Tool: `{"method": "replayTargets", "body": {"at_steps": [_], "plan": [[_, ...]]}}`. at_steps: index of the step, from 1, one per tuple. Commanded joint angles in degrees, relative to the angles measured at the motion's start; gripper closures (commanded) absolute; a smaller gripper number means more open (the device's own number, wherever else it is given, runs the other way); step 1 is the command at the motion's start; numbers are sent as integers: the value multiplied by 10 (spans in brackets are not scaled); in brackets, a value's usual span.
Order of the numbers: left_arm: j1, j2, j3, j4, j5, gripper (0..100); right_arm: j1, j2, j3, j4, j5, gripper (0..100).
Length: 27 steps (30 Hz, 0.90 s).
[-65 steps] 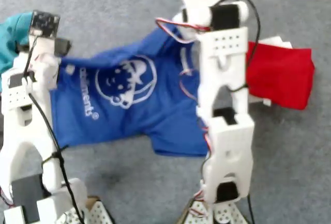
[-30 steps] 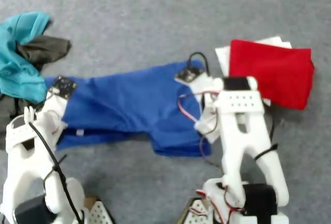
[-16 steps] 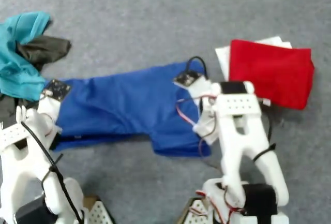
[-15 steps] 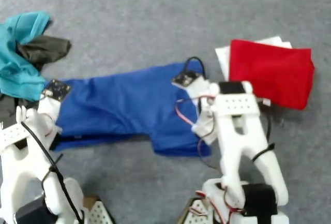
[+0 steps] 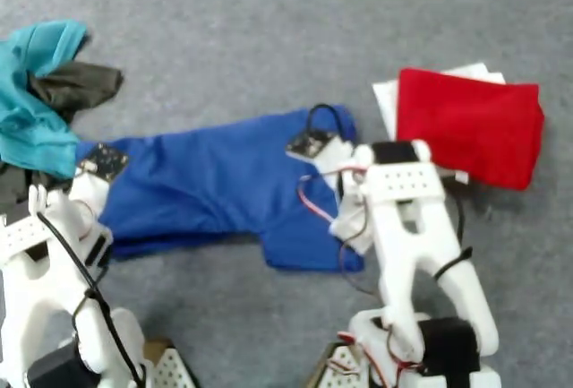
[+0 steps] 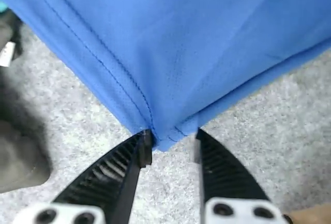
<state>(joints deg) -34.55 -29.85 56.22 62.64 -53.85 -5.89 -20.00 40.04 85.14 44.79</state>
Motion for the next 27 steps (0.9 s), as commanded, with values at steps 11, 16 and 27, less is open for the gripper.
{"method": "replayTargets", "body": {"at_steps": [11, 16, 27], "plan": [[-167, -12, -258, 107, -25, 950, 5, 36, -290, 76, -1, 951], [-104, -9, -332, 100, 100, 951, -4, 178, -439, 48, -98, 981], [122, 160, -181, -298, 431, 971, -22, 594, -857, 40, -216, 981]]}}
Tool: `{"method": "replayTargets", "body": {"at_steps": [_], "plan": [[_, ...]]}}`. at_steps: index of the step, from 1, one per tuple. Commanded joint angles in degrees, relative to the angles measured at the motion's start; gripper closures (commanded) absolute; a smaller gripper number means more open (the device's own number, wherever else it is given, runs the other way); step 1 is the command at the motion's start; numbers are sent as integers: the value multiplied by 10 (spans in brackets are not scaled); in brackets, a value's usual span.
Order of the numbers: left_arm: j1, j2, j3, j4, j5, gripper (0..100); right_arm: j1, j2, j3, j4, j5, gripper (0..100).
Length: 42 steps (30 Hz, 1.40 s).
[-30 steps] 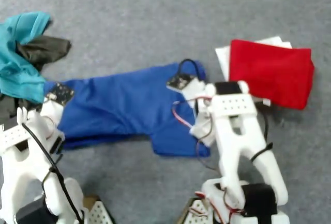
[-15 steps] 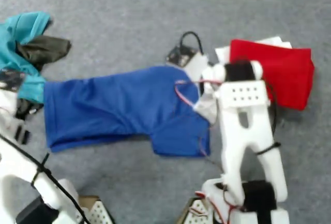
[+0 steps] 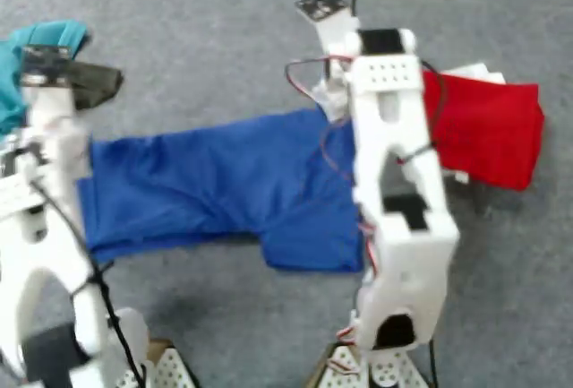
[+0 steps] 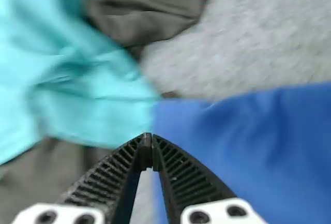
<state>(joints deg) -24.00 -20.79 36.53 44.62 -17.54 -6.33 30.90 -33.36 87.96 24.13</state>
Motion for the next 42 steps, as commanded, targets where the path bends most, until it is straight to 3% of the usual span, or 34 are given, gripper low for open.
{"method": "replayTargets", "body": {"at_steps": [1, 4, 7, 10, 17, 23, 31, 36, 42], "plan": [[7, 110, 16, -158, 88, 971, -19, 121, -157, 16, -9, 981], [-43, 237, -14, -238, 142, 971, -15, 233, -247, 33, -8, 981], [-58, 327, -95, -185, 121, 972, 7, 324, -348, 64, -4, 981], [-58, 341, -144, -130, 118, 973, 10, 400, -451, 63, 45, 981], [-56, 297, -67, -199, 106, 973, 11, 500, -630, 124, 111, 982], [-55, 213, -26, -188, 82, 973, 22, 460, -614, 134, 108, 985], [-13, -15, -5, -10, 82, 971, -7, 305, -558, 134, 64, 985], [0, -2, 73, 18, 78, 971, 0, 218, -427, 129, 67, 985], [-7, 47, 130, 47, 28, 971, 43, 252, -333, 82, 67, 985]]}}
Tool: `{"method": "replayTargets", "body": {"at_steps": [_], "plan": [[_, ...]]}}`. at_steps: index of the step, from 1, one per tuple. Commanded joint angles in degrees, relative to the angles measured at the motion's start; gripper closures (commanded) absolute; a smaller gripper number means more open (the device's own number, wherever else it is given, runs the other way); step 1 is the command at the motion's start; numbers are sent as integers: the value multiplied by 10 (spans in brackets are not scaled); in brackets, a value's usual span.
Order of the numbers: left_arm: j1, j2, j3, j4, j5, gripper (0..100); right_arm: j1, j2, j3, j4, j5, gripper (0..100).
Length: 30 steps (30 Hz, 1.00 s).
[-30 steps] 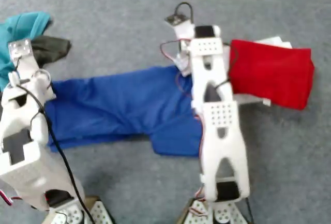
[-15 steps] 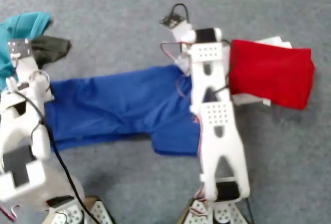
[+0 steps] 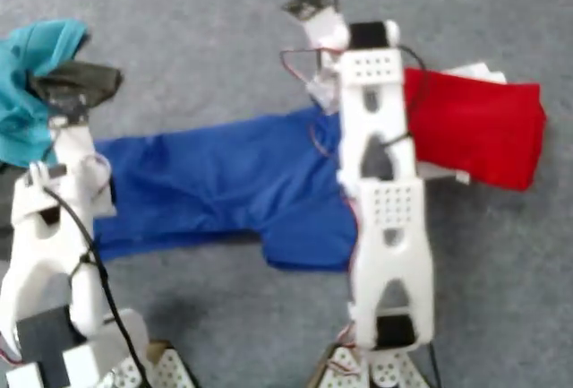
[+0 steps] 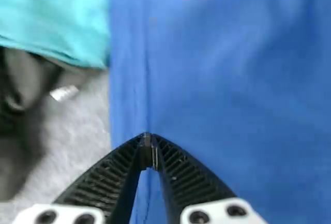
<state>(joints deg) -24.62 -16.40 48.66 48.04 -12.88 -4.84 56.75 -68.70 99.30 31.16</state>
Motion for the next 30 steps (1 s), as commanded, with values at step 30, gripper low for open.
{"method": "replayTargets", "body": {"at_steps": [30], "plan": [[-41, -116, -57, -58, 112, 971, -51, -363, 276, 19, 149, 985]]}}
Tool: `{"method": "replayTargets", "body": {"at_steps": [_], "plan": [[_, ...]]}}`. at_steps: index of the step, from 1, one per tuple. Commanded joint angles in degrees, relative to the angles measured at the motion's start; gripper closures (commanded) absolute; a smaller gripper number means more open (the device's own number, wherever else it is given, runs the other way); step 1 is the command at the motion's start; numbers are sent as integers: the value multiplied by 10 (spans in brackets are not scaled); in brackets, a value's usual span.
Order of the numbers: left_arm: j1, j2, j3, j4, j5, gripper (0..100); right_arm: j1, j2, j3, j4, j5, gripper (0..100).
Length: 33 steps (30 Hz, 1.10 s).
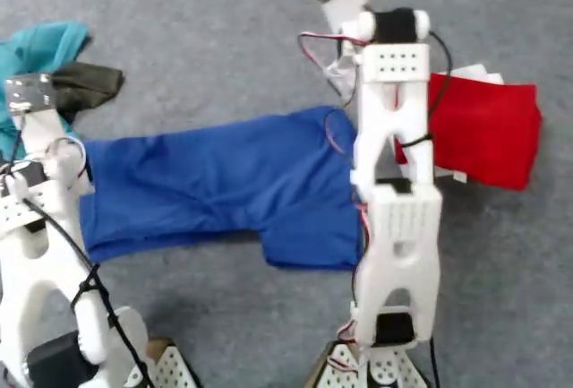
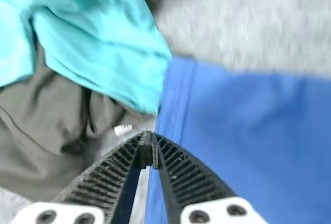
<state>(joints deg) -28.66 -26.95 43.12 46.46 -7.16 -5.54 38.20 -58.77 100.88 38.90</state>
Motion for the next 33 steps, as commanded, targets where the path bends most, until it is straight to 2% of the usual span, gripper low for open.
{"method": "replayTargets", "body": {"at_steps": [1, 7, 13, 18, 23, 33], "plan": [[0, -6, 3, -58, 70, 971, -58, -225, 236, 4, 91, 985], [-1, 69, 41, -169, 116, 971, -92, -460, 527, -5, 171, 984], [-1, 162, 0, -170, 115, 971, -106, -598, 781, -63, 204, 982], [-4, 222, -40, -170, 115, 971, -190, -680, 974, -132, 205, 855], [-3, 244, -68, -171, 113, 971, -244, -710, 1099, -204, 204, 838], [-1, 249, -67, -169, 113, 971, -247, -710, 1226, -324, 204, 835]]}}
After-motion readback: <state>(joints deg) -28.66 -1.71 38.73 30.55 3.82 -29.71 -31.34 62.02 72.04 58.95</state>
